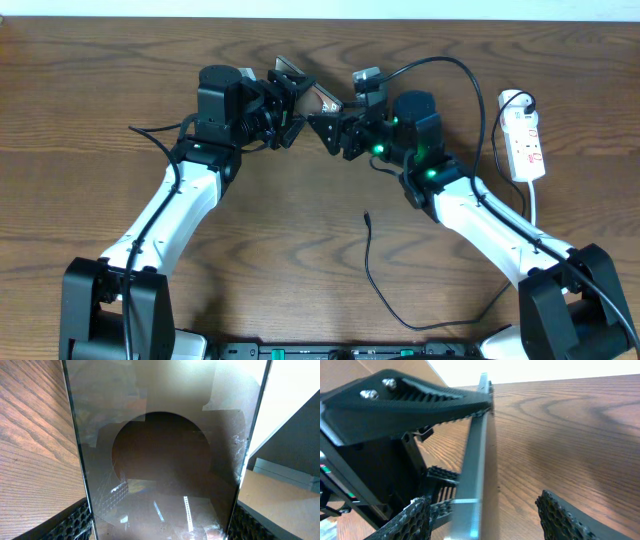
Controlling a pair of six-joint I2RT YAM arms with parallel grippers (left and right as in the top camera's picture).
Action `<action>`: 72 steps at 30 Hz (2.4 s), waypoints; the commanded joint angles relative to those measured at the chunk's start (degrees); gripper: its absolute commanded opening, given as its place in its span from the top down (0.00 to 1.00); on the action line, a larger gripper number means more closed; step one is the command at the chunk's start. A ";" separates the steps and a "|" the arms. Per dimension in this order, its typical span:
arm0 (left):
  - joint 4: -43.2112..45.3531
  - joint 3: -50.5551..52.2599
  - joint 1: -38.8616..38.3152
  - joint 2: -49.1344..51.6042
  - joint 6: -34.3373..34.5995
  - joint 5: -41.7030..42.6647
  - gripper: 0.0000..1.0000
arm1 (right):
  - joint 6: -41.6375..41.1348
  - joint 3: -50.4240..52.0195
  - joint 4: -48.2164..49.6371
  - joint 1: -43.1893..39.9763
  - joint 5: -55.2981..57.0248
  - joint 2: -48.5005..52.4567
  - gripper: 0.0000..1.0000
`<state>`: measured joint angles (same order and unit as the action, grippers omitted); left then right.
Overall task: Plug charger to phone and switch on socket
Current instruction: 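Close the right gripper on the phone's edge beside the left gripper, then open the left gripper and pull the phone right with the right gripper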
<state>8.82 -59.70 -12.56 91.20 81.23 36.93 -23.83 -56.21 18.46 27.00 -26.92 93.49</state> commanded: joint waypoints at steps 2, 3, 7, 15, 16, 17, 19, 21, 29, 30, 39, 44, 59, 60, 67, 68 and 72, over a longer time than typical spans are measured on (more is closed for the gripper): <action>0.74 -0.42 -0.87 -0.44 0.52 0.76 0.93 | 0.76 -0.90 -0.02 1.33 2.62 0.28 0.33; 0.74 -0.42 -1.11 -0.44 0.55 0.76 0.93 | 0.76 -0.90 -0.02 1.33 2.62 0.28 0.34; 0.76 -0.42 -2.36 -0.44 0.55 0.76 0.93 | 0.76 -0.90 -0.04 1.33 2.86 0.28 0.36; 0.76 -0.42 -3.54 -0.44 0.55 1.18 0.93 | 0.76 -0.90 -0.87 1.33 4.20 0.28 0.47; 0.79 -0.42 -3.54 -0.44 0.55 1.42 0.93 | 0.76 -0.90 -1.11 1.33 4.46 0.28 0.47; 0.79 -0.42 -3.54 -0.44 0.55 1.62 0.93 | 0.74 -0.90 -1.33 1.33 4.79 0.28 0.48; 0.76 -0.42 -3.54 -0.44 0.52 1.62 0.93 | 0.76 -0.90 -1.51 1.33 4.98 0.28 0.52; 0.79 -0.42 -3.54 -0.44 0.55 1.62 0.93 | 0.76 -0.90 -1.51 1.33 4.96 0.28 0.59; 0.76 -0.42 -3.54 -0.44 0.52 -0.44 0.93 | 0.72 -0.90 -1.51 1.33 4.96 0.28 0.89; 0.76 -0.42 -3.54 -0.44 0.52 -0.59 0.93 | 0.72 -0.90 -1.51 1.33 4.94 0.28 0.91; 0.76 -0.42 -3.54 -0.44 0.52 -1.01 0.93 | 0.72 -0.90 -1.51 1.33 4.96 0.28 0.99; 0.74 -0.42 -3.52 -0.44 0.50 -1.03 0.11 | 0.72 -0.90 -1.51 1.33 4.94 0.28 0.99; 0.74 -0.42 -1.40 -0.44 0.48 8.20 0.05 | -9.46 -0.90 2.19 -5.18 4.96 0.26 0.99; 0.74 -0.42 -0.92 -0.44 0.48 9.22 0.05 | -12.17 -0.90 2.73 -6.05 4.98 0.26 0.99; 0.76 -0.42 2.45 -0.44 0.15 12.83 0.05 | -33.27 -0.90 3.19 -10.16 4.94 0.26 0.99; 0.79 -0.42 2.75 -0.44 -0.13 12.83 0.05 | -37.42 -0.90 3.21 -10.23 4.94 0.26 0.98; 1.22 -0.42 4.70 -0.44 -1.68 14.64 0.05 | -56.43 -0.90 3.23 -10.08 -0.02 0.26 0.98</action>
<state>9.47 -59.72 -9.28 91.20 81.62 48.69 -61.45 -56.18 20.78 16.91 -22.44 93.76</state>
